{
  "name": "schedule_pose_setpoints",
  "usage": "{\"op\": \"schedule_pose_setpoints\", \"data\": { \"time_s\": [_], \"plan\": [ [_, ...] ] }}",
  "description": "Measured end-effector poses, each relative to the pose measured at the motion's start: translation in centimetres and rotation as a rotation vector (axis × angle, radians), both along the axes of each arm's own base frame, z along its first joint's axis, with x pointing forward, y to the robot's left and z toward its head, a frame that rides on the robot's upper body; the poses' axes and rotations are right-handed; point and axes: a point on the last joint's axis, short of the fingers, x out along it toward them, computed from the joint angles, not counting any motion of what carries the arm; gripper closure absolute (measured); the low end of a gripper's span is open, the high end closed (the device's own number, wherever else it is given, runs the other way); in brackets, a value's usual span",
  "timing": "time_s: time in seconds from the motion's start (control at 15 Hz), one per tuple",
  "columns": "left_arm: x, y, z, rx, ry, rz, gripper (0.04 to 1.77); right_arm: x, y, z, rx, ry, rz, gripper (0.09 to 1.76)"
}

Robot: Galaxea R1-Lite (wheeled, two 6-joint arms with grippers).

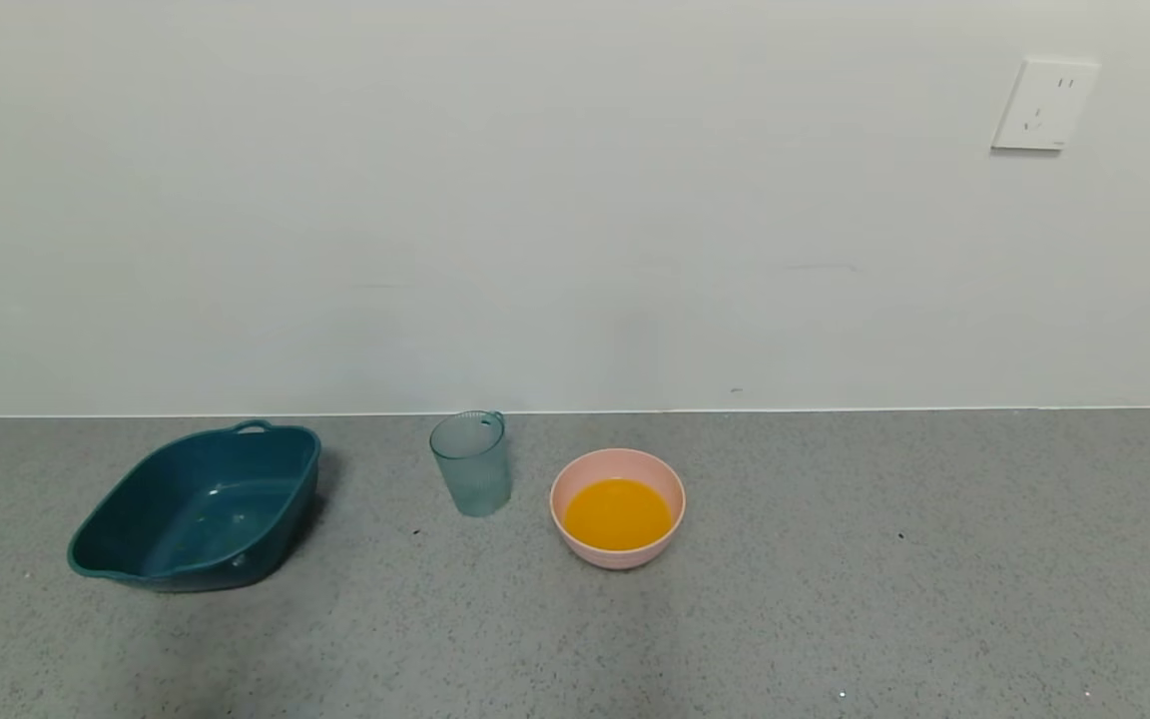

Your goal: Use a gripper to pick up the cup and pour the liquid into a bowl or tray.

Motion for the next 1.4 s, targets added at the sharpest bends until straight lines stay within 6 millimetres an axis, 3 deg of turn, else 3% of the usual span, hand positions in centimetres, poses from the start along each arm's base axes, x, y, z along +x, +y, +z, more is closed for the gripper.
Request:
{"op": "schedule_pose_setpoints", "data": {
  "time_s": [0.27, 0.6, 1.13, 1.4],
  "plan": [
    [-5.5, 0.6, -1.0, -0.015, -0.109, 0.132, 0.09, 0.0, 0.0, 0.0, 0.0, 0.0, 0.0, 0.14],
    [-9.3, -0.1, -2.5, -0.014, -0.23, 0.224, 0.09, 0.0, 0.0, 0.0, 0.0, 0.0, 0.0, 0.14],
    [-11.6, -0.1, -6.2, -0.038, -0.303, 0.057, 0.09, 0.0, 0.0, 0.0, 0.0, 0.0, 0.0, 0.14],
    [-11.1, 0.0, -9.2, -0.061, -0.39, 0.013, 0.09, 0.0, 0.0, 0.0, 0.0, 0.0, 0.0, 0.14]
  ]
}}
